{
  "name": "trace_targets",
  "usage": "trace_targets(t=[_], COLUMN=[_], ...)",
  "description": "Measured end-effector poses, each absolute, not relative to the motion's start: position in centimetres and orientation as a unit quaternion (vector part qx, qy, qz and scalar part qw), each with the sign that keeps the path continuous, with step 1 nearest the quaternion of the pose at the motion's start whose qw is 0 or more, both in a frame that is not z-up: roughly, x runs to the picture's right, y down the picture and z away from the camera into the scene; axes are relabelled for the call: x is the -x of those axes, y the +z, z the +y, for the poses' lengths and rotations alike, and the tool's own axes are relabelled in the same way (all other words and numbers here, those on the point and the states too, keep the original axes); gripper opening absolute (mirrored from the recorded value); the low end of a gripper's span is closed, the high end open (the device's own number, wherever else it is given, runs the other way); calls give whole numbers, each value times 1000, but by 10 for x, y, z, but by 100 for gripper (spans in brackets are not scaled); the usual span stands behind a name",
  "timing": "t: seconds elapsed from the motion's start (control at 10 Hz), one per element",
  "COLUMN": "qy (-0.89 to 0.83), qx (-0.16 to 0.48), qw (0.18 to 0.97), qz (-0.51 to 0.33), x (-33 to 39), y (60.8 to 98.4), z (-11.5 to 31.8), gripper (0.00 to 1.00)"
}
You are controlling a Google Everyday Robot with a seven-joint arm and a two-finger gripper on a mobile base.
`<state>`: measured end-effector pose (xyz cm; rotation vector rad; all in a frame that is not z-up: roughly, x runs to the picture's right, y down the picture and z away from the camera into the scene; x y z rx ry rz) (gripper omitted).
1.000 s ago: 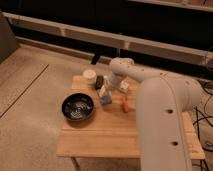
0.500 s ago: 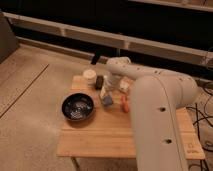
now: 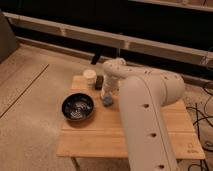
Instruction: Wipe the white sponge on the table
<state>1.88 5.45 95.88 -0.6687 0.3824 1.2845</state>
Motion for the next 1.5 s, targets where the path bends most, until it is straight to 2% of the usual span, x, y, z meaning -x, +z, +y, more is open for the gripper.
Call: trace_targets(t=[0.8,1.5], qy=[563,576], qx=[304,329], qw=[750,725], qz=[169,186], x=[23,39], y=[960,929], z=[62,99], gripper=[19,19])
